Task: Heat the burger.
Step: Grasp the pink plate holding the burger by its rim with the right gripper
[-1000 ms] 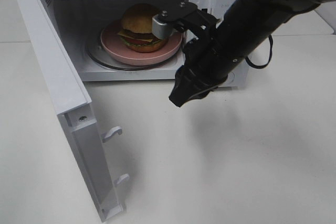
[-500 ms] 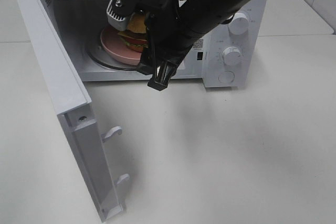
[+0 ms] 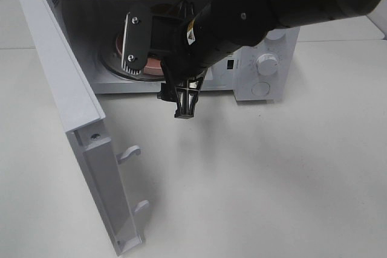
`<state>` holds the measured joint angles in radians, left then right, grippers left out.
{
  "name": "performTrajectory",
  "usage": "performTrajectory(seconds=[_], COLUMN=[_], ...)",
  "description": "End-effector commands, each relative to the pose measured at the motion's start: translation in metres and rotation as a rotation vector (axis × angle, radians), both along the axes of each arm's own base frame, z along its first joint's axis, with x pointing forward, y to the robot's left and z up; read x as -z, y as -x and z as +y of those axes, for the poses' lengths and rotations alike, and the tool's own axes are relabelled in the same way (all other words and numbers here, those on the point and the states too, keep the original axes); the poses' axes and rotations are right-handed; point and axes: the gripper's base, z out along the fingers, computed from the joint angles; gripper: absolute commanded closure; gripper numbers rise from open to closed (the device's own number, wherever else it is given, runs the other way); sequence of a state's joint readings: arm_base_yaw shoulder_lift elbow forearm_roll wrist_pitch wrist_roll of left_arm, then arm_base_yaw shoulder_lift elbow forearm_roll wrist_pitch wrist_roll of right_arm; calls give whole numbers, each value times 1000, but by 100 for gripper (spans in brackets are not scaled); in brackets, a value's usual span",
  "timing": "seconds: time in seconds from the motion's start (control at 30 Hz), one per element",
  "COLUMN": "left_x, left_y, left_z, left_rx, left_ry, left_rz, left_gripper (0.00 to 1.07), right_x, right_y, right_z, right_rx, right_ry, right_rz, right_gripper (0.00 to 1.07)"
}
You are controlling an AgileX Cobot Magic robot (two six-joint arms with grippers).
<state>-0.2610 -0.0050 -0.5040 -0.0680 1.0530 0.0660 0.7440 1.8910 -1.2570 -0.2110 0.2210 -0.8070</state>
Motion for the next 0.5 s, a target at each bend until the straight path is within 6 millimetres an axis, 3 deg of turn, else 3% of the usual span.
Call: performTrajectory(seconds=[0.03, 0.5], left_x=[0, 0], left_y=[3, 3], left_z=[0, 0], left_rx=[-1, -1], left_ry=[12, 12], left_rz=[-30, -30], left_gripper=[106, 106], right_x=[10, 36], right_y=[-5, -36], right_z=[6, 31], right_rx=[-40, 14], right_ry=[5, -19], right_rz=[-44, -3], right_gripper=[36, 37])
